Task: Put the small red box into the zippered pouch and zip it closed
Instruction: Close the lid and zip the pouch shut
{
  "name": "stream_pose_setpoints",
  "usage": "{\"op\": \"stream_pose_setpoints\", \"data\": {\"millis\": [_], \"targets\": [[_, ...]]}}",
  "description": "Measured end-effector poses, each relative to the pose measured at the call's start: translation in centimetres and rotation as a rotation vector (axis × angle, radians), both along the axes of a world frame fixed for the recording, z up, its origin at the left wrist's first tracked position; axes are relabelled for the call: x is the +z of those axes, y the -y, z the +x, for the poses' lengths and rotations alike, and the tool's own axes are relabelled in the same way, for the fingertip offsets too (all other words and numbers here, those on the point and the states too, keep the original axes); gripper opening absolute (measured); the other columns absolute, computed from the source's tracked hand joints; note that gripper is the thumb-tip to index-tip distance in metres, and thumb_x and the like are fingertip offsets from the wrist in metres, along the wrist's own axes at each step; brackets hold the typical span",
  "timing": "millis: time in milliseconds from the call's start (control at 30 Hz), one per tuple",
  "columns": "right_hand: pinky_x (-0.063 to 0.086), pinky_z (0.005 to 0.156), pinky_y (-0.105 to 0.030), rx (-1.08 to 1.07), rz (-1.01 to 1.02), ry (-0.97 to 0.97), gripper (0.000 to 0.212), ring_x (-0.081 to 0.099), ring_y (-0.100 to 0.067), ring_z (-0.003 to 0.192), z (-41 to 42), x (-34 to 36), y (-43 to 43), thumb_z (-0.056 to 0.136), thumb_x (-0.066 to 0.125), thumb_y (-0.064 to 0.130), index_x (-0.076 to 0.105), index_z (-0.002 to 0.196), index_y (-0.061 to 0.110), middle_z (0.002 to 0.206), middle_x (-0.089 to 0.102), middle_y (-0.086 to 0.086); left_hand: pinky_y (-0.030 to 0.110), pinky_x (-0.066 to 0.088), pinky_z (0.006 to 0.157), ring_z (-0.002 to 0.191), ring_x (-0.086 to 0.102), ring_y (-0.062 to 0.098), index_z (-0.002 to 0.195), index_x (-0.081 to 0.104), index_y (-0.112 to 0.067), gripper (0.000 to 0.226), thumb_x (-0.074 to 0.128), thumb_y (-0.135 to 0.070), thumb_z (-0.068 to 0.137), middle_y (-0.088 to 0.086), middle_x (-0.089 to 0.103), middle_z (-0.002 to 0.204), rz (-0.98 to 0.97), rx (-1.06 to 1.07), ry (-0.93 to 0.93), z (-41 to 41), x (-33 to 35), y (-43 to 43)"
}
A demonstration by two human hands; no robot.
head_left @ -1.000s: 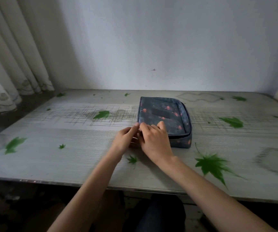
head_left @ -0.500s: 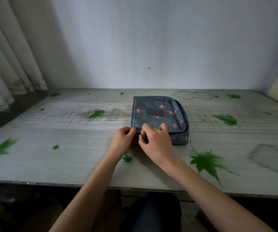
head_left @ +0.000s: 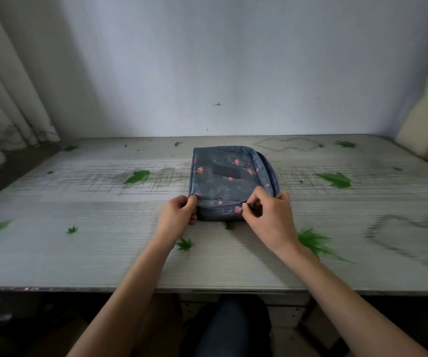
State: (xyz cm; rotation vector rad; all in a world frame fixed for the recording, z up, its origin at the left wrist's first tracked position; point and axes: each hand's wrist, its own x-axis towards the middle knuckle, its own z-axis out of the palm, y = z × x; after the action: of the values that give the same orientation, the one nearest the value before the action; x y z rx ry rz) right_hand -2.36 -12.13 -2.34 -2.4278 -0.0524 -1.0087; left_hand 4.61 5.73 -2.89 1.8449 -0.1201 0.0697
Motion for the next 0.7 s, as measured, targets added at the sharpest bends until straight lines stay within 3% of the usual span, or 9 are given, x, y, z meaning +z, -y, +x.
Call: {"op": "stream_pose_setpoints", "data": {"millis": [167, 333, 500, 600, 700], "targets": [[0.018, 0.067, -0.023, -0.019, 0.037, -0.006, 0.022, 0.044, -0.013, 0.046, -0.4, 0.1, 1.1, 0.074, 0.068, 0.014, 0.047, 0.068, 0.018, 0.054, 0.058, 0.003, 0.013, 0.046, 0.042, 0.049, 0.051, 0.013, 0.061, 0.053, -0.012, 0.031, 0.048, -0.019, 0.091, 0.004, 0.054, 0.058, -0.013, -0.005, -0.004, 0.2, -0.2, -0.1], [0.017, 0.069, -0.022, -0.031, 0.097, -0.032, 0.027, 0.042, 0.0, 0.048, -0.8, 0.2, 2.5, 0.076, 0.068, 0.016, 0.044, 0.067, 0.022, 0.053, 0.051, 0.008, 0.018, 0.047, 0.044, 0.042, 0.052, 0.008, 0.059, 0.053, -0.014, 0.032, 0.049, -0.02, 0.09, 0.003, 0.054, 0.055, 0.0, 0.01, 0.003, 0.4, -0.5, -0.1], [0.019, 0.072, -0.023, -0.087, 0.174, -0.071, 0.022, 0.049, -0.009, 0.048, -1.0, 0.3, 3.9, 0.076, 0.069, 0.015, 0.048, 0.067, 0.018, 0.051, 0.052, 0.008, 0.026, 0.048, 0.051, 0.048, 0.052, 0.014, 0.059, 0.053, -0.014, 0.032, 0.049, -0.02, 0.09, 0.003, 0.055, 0.055, 0.003, 0.007, 0.009, 0.4, -0.6, -0.1], [0.036, 0.086, -0.036, -0.127, 0.246, -0.105, 0.019, 0.051, -0.009, 0.055, -0.9, 0.5, 4.7, 0.076, 0.068, 0.015, 0.051, 0.069, 0.017, 0.055, 0.052, 0.01, 0.027, 0.048, 0.051, 0.047, 0.052, 0.014, 0.059, 0.053, -0.014, 0.032, 0.049, -0.02, 0.09, 0.004, 0.055, 0.055, -0.009, 0.007, 0.008, 0.4, -0.7, -0.1], [0.045, 0.087, -0.049, -0.142, 0.267, -0.144, 0.019, 0.055, -0.014, 0.059, -0.8, 0.7, 4.8, 0.076, 0.068, 0.015, 0.051, 0.069, 0.018, 0.057, 0.052, 0.012, 0.029, 0.048, 0.054, 0.05, 0.052, 0.015, 0.061, 0.054, -0.014, 0.031, 0.049, -0.02, 0.091, 0.004, 0.055, 0.056, -0.015, 0.0, 0.0, 0.5, -0.7, -0.1]]}}
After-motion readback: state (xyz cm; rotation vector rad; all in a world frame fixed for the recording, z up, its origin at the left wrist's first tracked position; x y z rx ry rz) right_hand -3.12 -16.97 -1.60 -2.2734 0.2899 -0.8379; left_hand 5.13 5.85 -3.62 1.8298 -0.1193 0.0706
